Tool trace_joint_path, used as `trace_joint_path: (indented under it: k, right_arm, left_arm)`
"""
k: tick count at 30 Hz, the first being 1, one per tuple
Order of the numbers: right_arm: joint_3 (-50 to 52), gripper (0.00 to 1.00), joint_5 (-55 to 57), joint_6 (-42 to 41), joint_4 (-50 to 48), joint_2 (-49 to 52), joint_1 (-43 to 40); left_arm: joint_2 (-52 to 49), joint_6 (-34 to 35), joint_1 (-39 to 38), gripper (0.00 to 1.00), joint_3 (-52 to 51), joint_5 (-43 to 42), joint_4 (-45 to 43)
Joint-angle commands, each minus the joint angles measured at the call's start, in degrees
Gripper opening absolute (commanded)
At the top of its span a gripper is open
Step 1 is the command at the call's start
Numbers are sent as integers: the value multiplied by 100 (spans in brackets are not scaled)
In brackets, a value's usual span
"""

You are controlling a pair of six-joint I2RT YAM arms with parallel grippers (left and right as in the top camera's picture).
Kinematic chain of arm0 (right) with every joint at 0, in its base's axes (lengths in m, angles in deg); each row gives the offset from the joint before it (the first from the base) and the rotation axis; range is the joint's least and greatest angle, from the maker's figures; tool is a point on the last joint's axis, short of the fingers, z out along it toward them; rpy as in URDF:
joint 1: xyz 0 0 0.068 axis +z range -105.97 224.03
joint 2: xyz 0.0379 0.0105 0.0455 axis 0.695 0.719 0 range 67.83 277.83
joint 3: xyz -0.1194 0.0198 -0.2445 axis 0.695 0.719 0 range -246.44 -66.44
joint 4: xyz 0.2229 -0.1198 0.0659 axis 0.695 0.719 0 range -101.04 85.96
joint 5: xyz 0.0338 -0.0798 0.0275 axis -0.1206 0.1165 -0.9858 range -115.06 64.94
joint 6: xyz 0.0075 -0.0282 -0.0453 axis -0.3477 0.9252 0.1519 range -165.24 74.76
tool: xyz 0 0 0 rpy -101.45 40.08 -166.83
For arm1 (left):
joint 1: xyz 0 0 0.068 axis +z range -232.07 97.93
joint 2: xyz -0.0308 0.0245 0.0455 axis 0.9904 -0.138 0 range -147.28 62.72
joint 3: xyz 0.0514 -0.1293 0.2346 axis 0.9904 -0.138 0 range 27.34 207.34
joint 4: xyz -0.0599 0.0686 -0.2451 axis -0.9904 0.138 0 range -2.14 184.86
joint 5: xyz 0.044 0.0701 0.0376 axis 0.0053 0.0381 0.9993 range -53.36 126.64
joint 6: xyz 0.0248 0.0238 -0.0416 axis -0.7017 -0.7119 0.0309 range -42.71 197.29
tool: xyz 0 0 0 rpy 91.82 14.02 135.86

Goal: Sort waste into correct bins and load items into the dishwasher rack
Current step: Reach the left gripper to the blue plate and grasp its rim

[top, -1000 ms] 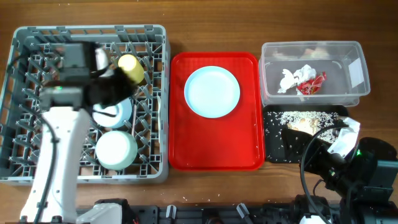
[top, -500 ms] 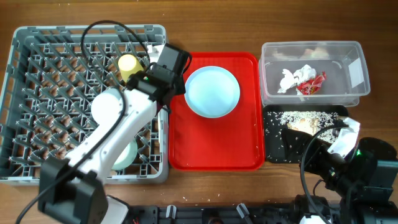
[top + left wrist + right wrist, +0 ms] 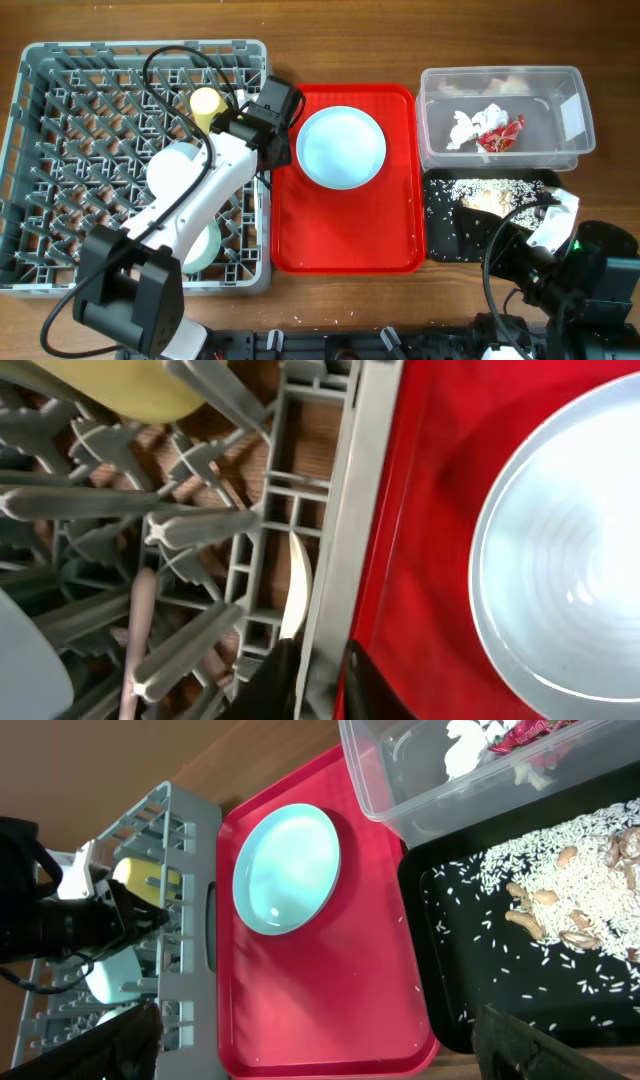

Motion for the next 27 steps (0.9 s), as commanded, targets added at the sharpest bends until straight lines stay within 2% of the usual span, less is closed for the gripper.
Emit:
trace_joint_path:
  k: [1,8,14,21,22,24,26,27]
  right_arm:
    - [-15,100,57,-39,-17,-28,13]
    - [-15,100,57,-37,-17,-28,13]
    - [-15,100,57,-35,-17,-28,13]
    - [-15,100,57,-39,-17,-28,13]
    - [-15,100,57,-39,-17,-28,13]
    - [-15,100,57,-37,-20,-28,13]
    - [-15,99,57,-39,-17,-31,13]
    - [-15,100,57,-39,-17,-31,13]
  left_arm:
    - [-9,-9,22,6,-127,39,11]
    - [-9,-35,22,5,-326,46,168]
    - [-9,-713,22,4,-326,109,330]
    - [-7,-789,24,5,-326,111,356]
    - [-7,-787,24,8,-323,114,352]
    - [72,-785,24,26,-260,507,382]
    - [334,-782,22,29,208,883,597]
    - [501,-728,22,30,509,752,710]
